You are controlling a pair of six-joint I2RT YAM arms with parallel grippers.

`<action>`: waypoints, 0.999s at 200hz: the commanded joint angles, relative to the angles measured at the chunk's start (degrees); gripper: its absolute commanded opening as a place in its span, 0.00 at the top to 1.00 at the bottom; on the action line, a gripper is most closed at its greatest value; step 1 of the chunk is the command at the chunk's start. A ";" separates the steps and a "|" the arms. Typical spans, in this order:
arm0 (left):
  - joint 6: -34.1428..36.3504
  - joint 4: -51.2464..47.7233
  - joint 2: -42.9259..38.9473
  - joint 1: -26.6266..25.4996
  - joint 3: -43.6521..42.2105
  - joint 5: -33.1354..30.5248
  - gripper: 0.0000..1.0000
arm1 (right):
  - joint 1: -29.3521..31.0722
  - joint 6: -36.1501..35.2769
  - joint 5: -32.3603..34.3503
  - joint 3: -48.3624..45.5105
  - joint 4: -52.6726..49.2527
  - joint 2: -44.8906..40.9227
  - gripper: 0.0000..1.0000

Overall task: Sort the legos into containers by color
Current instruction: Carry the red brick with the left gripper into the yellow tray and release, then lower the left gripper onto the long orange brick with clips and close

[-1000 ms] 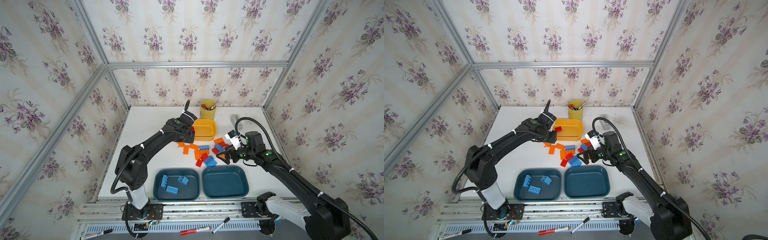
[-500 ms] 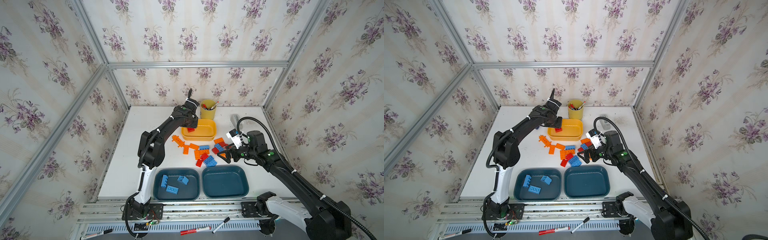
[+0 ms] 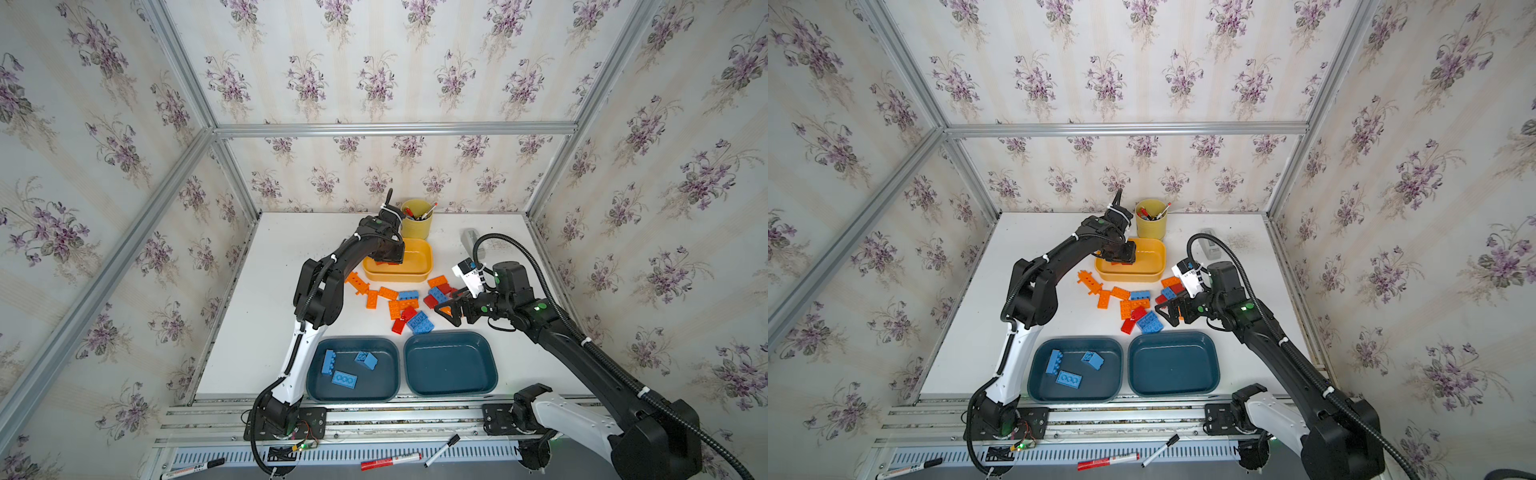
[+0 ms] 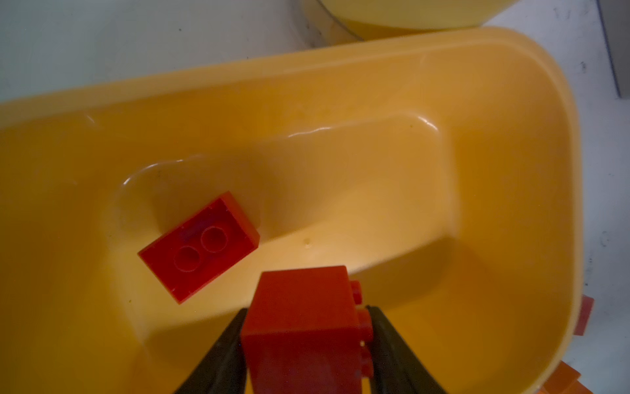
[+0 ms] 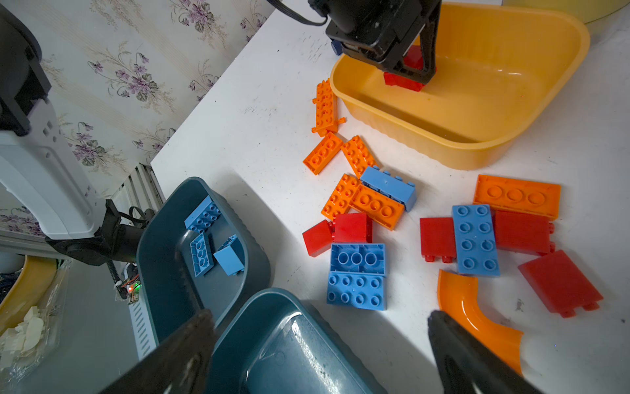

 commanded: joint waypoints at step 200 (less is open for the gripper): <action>-32.37 13.83 -31.76 5.53 -46.36 -15.58 0.34 | 0.05 1.36 -3.75 -0.55 3.26 0.56 0.00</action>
